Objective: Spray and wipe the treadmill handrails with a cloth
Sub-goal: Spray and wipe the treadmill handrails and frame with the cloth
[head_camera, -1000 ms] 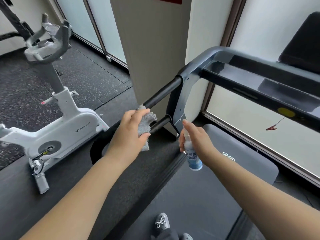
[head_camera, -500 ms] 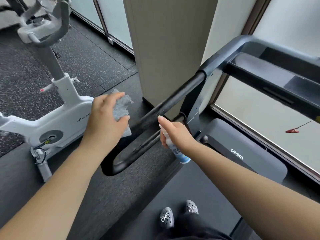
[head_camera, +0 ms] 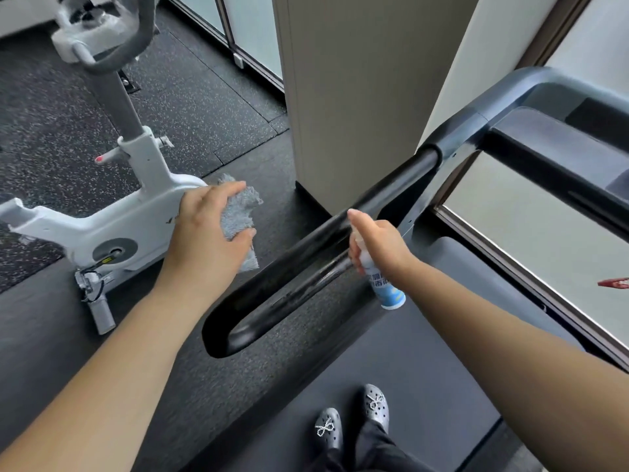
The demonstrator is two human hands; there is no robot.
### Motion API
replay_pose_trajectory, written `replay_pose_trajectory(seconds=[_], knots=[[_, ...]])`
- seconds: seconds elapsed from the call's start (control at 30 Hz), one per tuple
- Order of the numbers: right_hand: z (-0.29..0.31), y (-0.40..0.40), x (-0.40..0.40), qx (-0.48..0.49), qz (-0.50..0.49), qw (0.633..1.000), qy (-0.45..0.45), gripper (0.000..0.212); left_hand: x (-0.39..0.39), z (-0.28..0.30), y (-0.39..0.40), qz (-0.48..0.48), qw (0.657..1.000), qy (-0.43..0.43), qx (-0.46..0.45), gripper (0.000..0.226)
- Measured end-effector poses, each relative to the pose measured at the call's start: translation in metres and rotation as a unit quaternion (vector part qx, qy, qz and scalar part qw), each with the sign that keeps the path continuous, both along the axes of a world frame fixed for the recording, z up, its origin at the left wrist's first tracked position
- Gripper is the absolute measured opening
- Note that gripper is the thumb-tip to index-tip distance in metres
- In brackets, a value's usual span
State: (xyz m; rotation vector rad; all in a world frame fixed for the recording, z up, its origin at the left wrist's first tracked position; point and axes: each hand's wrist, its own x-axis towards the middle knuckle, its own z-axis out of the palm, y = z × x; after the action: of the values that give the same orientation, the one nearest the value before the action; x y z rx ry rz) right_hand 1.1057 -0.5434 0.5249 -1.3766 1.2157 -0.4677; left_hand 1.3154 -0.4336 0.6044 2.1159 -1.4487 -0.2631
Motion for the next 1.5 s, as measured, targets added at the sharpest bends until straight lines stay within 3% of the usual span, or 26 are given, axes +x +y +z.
replay_pose_trajectory(seconds=[0.23,0.43,0.57,0.67,0.97,1.03,1.1,1.17,1.23,1.4,1.5], knots=[[0.006,-0.048,-0.029,-0.016,-0.095,0.995,0.007,0.064,-0.012,0.0,-0.018,-0.028,0.999,-0.003,0.026,0.059],[0.008,-0.056,-0.046,-0.016,-0.109,0.994,0.002,0.067,-0.035,-0.004,-0.025,-0.109,0.993,-0.002,0.05,0.06],[0.009,-0.051,-0.06,0.012,-0.103,0.994,-0.028,0.066,-0.055,-0.028,-0.035,-0.159,0.978,-0.118,0.068,0.054],[0.011,-0.049,-0.071,0.009,-0.105,0.994,-0.031,0.066,-0.073,-0.058,-0.047,-0.183,0.97,-0.118,0.106,0.057],[0.006,-0.05,-0.1,0.022,-0.109,0.993,-0.025,0.067,-0.138,-0.081,-0.142,-0.203,0.957,-0.185,0.097,0.062],[0.006,-0.052,-0.105,0.024,-0.113,0.993,-0.03,0.068,-0.15,-0.081,-0.165,-0.215,0.958,-0.16,0.102,0.058],[0.007,-0.054,-0.109,0.03,-0.122,0.991,-0.039,0.067,-0.153,-0.071,-0.183,-0.195,0.974,-0.049,0.104,0.05],[0.008,-0.058,-0.112,0.035,-0.125,0.99,-0.049,0.067,-0.151,-0.059,-0.185,-0.145,0.988,-0.007,0.054,0.046],[0.009,-0.062,-0.113,0.035,-0.128,0.989,-0.06,0.068,-0.151,-0.057,-0.173,-0.103,0.993,-0.058,-0.006,0.051],[0.014,-0.068,-0.119,0.025,-0.12,0.989,-0.084,0.067,-0.164,-0.085,-0.163,-0.125,0.963,-0.225,0.085,0.078],[0.016,-0.07,-0.124,0.02,-0.128,0.987,-0.091,0.066,-0.178,-0.082,-0.198,-0.141,0.963,-0.215,0.082,0.083]])
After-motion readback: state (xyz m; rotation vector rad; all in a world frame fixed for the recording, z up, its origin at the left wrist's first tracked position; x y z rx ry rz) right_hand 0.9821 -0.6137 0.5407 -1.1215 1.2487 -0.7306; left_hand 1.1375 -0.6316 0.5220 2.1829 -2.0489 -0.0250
